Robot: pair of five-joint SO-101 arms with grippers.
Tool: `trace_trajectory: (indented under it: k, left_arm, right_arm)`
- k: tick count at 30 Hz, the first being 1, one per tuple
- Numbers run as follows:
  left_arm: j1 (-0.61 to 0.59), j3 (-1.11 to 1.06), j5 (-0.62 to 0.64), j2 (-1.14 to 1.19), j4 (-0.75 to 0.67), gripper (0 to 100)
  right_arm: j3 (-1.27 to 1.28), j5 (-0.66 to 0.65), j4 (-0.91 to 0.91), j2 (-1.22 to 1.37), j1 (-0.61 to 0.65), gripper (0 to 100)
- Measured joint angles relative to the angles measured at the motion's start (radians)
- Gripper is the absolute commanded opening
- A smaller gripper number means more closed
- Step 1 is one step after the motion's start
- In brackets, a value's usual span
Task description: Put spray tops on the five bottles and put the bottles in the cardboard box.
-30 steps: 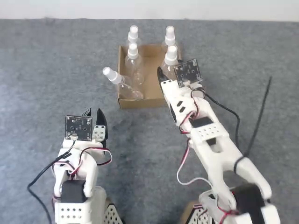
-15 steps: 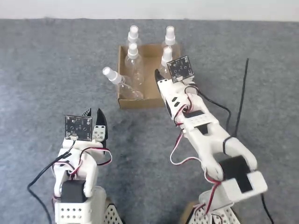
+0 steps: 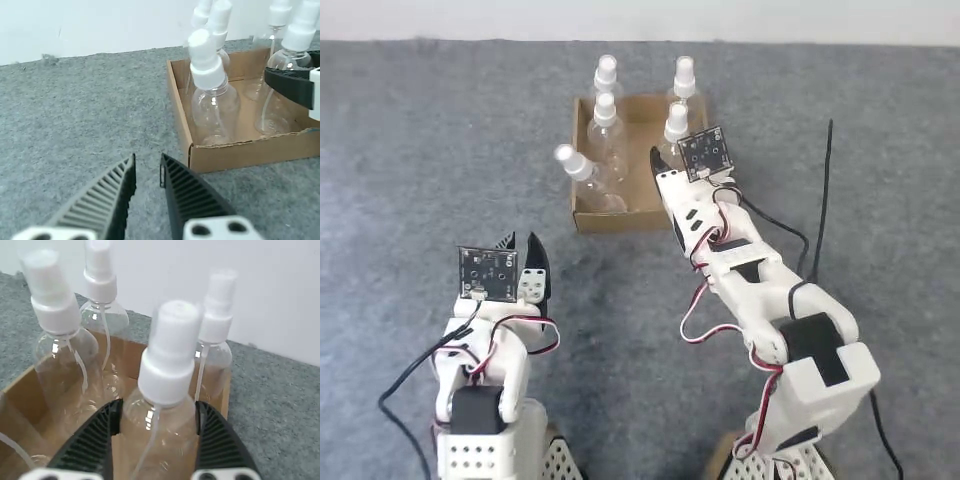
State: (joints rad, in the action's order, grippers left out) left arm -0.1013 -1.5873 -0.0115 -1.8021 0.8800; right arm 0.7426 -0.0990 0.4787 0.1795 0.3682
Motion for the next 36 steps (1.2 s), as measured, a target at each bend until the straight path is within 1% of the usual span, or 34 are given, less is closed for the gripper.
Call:
trace_trajectory:
  k: [24,26,31,33,36]
  left_arm:
    - [0.000,-0.009,0.000,0.000,0.000,8]
    - [0.000,-0.009,0.000,0.000,0.000,8]
    - [0.000,-0.009,0.000,0.000,0.000,8]
    - [0.000,-0.009,0.000,0.000,0.000,8]
    - [0.000,-0.009,0.000,0.000,0.000,8]
  right_arm:
    - [0.000,0.000,0.000,0.000,0.000,0.8]
    - [0.005,0.000,0.000,0.000,0.000,3.5]
    - [0.008,0.000,0.000,0.000,0.000,17.7]
    - [0.008,0.000,0.000,0.000,0.000,20.1]
    - [0.015,0.000,0.000,0.000,0.000,20.0]
